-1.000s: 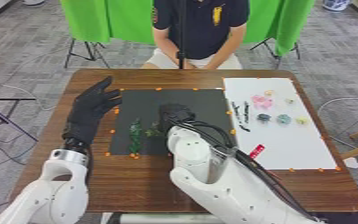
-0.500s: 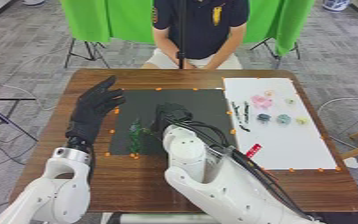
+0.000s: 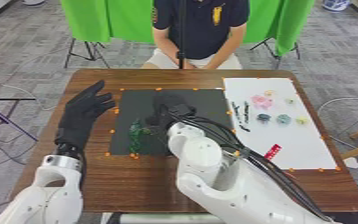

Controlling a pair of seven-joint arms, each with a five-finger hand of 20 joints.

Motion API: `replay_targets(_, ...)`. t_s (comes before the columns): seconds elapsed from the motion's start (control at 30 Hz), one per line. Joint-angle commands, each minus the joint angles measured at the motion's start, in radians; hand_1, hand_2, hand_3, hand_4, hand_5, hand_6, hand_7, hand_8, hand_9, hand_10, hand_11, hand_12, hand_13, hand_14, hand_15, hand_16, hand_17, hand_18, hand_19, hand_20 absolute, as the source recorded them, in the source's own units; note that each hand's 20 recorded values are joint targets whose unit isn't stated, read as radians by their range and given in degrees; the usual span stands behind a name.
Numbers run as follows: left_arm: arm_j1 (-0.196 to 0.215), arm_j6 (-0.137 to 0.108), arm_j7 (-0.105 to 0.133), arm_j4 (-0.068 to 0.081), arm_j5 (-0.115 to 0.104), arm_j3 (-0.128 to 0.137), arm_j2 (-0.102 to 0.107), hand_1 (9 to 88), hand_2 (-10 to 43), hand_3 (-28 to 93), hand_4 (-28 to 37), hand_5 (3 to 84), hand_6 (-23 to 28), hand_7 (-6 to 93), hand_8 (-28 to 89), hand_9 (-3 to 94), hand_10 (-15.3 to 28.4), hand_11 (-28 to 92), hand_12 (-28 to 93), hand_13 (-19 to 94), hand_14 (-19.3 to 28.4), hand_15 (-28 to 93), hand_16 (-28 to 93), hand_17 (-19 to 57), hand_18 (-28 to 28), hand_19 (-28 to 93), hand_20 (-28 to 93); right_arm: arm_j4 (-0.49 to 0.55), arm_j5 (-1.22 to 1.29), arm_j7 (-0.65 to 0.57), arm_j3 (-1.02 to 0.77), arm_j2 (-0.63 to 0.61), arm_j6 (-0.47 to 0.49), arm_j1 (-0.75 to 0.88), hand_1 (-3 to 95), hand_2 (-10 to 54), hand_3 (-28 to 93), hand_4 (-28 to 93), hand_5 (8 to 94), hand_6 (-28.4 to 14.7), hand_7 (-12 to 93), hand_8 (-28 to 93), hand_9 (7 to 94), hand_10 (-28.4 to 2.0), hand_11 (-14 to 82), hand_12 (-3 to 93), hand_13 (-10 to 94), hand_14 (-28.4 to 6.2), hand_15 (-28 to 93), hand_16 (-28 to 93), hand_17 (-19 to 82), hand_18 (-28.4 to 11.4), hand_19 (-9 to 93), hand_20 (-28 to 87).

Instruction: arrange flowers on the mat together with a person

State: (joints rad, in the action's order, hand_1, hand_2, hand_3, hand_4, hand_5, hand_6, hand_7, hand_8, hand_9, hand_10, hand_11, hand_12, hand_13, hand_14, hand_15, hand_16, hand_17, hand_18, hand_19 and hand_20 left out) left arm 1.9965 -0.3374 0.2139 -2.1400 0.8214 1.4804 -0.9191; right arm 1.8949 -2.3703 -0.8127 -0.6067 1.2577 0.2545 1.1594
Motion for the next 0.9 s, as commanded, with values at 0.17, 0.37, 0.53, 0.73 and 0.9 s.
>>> replay_targets(0.17,0.061,-0.047,0.07,0.003,-0.044,-0.004,0.019,19.8,8.0,77,-28.1,39.0,7.1,10.9,-9,38.8,19.5,27,8,27,27.3,52,-10,-8.5,23.7,49,12,0.21,0.211,0.092,-0.28,-0.171,-0.245,0.225,31.3,0.4,64,-17,81.5,-3.3,11,-10,89.1,-15.2,29.5,20.1,81,-12.9,59,18,34,-26.2,92,7)
replay_targets(0.37,0.067,-0.043,0.061,0.002,-0.038,-0.005,0.013,18.9,8.1,77,-28.2,39.1,7.1,10.7,-9,38.8,19.5,27,8,27,27.2,52,-11,-8.5,23.6,49,12,0.272,0.533,0.269,-0.53,-0.274,-0.416,0.449,25.3,7.2,67,-19,75.8,-3.8,13,-10,82.1,-16.8,25.9,17.9,73,-15.0,54,15,28,-23.2,84,3)
replay_targets(0.53,0.064,-0.029,0.053,0.004,-0.027,-0.006,0.004,18.6,8.2,77,-28.3,38.7,6.7,10.2,-9,38.6,19.3,26,8,27,27.0,51,-11,-8.8,23.2,47,11,0.285,0.954,0.457,-0.786,-0.285,-0.424,0.64,21.4,7.7,73,-22,65.5,-4.0,14,-12,69.5,-17.8,22.3,15.2,59,-18.4,51,10,18,-21.3,69,8)
replay_targets(0.73,0.054,-0.04,0.063,0.014,-0.014,-0.023,0.008,18.4,8.2,77,-28.3,37.0,5.2,9.9,-9,36.8,18.3,23,8,26,26.5,49,-11,-9.0,22.9,46,11,0.223,1.372,0.678,-0.977,-0.245,-0.356,0.78,18.2,6.7,77,-25,54.2,-2.1,15,-12,55.0,-16.6,16.7,13.7,44,-19.3,42,9,9,-20.2,54,14)
replay_targets(0.9,0.039,-0.041,0.067,0.032,-0.022,-0.039,-0.008,18.4,8.1,77,-28.3,32.4,2.8,10.1,-10,34.2,17.4,21,8,25,25.5,47,-10,-9.1,22.8,44,11,0.168,1.574,0.782,-1.033,-0.241,-0.299,0.838,15.8,6.9,79,-28,45.2,0.9,13,-12,45.9,-15.1,9.9,13.0,35,-18.6,27,12,5,-19.6,44,16)
